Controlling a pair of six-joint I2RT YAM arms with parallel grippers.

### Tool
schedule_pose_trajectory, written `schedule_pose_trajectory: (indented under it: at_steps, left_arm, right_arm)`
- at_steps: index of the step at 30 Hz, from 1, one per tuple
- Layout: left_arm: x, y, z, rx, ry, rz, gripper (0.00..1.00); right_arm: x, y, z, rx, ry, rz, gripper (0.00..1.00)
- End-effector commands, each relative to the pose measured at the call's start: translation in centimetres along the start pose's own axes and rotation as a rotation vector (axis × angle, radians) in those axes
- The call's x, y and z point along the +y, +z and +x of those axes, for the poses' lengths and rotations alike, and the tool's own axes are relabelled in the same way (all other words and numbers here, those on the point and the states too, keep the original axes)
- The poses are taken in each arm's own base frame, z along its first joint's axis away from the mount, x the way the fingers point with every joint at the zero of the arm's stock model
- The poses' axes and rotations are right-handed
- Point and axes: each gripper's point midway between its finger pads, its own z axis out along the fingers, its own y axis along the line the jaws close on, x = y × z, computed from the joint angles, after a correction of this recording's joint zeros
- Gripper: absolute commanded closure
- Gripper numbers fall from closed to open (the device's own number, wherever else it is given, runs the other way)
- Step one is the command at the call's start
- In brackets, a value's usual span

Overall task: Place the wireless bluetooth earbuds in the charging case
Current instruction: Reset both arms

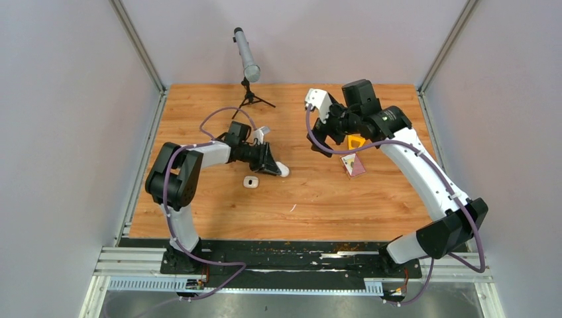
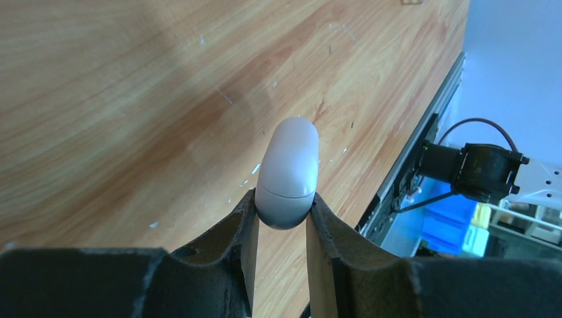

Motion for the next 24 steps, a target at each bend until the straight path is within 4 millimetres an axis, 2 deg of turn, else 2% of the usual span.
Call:
schedule_pose_trajectory:
  at_steps: [1, 4, 8, 13, 16, 18, 21, 24]
  left_arm:
    - [-1.2, 0.8, 0.6, 0.086, -0.015, -0.001, 0.72]
    - [-1.0, 0.9, 0.4, 0.09, -0.012, -0.024, 0.62]
    - [-0.7, 0.1, -0.1, 0.074, 0.016, -0.086, 0.44]
    - [-1.2, -1.9, -0.9, 0.046, 0.128, -0.153, 0.38]
    - [-1.0, -4.2, -1.5, 0.01, 0.218, -0.246, 0.36]
    - [-0.6, -6.3, -2.3, -0.031, 0.265, -0.308, 0.36]
    - [-0.1, -10.2, -4.0, -0.13, 0.306, -0.395, 0.35]
    - [0.3, -14.9, -6.0, -0.282, 0.308, -0.476, 0.25]
  right_arm:
    - [-0.9, -1.7, -0.6, -0.043, -0.008, 0.056, 0.01]
    - [-1.0, -1.7, -0.2, -0.037, -0.002, 0.055, 0.01]
    - [-1.4, -1.4, 0.0, -0.032, 0.022, 0.048, 0.0]
    - [-2.7, -1.1, 0.2, -0.046, 0.076, 0.06, 0.0]
    - [-4.9, -1.2, 0.4, -0.084, 0.167, 0.125, 0.0]
    - [-6.8, -1.2, 1.4, -0.077, 0.242, 0.194, 0.0]
    - [-9.7, -1.4, 2.8, -0.054, 0.345, 0.326, 0.0]
    - [-12.8, -2.3, 4.2, -0.032, 0.446, 0.538, 0.0]
